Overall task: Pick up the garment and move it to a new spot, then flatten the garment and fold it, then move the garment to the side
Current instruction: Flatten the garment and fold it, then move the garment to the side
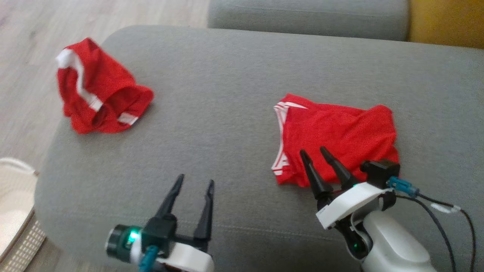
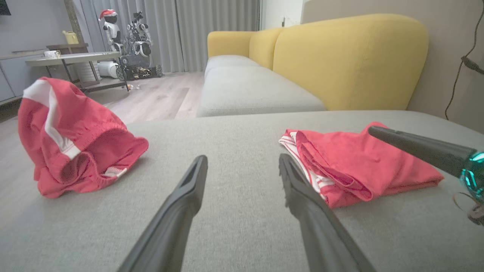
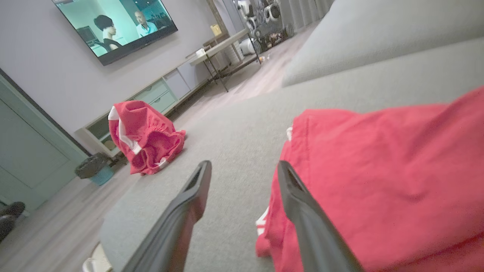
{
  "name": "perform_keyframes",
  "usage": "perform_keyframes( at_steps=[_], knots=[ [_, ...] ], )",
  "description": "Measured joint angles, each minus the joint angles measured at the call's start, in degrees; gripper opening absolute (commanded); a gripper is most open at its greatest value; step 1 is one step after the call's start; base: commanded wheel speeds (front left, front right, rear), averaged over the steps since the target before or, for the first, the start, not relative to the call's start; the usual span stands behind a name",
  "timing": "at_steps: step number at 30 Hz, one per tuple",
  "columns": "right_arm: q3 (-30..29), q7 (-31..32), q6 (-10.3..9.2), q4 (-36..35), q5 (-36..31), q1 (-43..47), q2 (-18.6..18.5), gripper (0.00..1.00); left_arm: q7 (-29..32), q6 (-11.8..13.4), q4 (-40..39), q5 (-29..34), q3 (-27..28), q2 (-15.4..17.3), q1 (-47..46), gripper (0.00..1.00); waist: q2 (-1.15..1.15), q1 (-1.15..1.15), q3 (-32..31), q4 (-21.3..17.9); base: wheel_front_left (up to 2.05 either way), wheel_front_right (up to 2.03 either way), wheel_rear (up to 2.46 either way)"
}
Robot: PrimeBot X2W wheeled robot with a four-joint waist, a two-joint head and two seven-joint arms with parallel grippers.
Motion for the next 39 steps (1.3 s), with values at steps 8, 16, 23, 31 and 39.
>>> perform_keyframes(
  at_steps=[8, 16, 23, 31, 39],
  knots=[
    [-14.2, -1.1, 0.00, -10.0, -17.8, 2.0, 0.4, 1.00, 0.0, 1.5, -6.5, -0.3, 4.2, 0.1, 2.4, 1.00, 0.00, 0.00, -1.9, -6.6, 0.00, 0.00, 0.00],
    [-27.3, -1.1, 0.00, -22.3, -32.4, 16.2, 5.3, 1.00, 0.0, 1.5, -8.8, 1.6, 6.8, 0.1, 5.9, 1.00, 0.00, 0.00, -4.4, -12.3, 0.00, 0.00, 0.00],
    [-29.3, -1.1, 0.00, -21.8, -36.2, 22.6, 7.2, 1.00, 0.0, 2.4, -10.1, 3.7, 7.3, 0.5, 9.0, 1.00, 0.00, 0.00, -5.6, -13.9, 0.00, 0.00, 0.00],
    [-28.2, -1.1, 0.00, -21.6, -36.3, 22.5, 7.6, 1.00, 0.0, 2.5, -9.7, 4.1, 7.2, 0.9, 9.6, 1.00, 0.00, 0.00, -5.6, -13.9, 0.00, 0.00, 0.00],
    [-28.2, -1.1, 0.00, -21.3, -35.7, 22.5, 7.6, 1.00, 0.0, 2.5, -8.9, 4.1, 6.8, 1.5, 9.6, 1.00, 0.00, 0.00, -5.3, -13.2, 0.00, 0.00, 0.00]
  ],
)
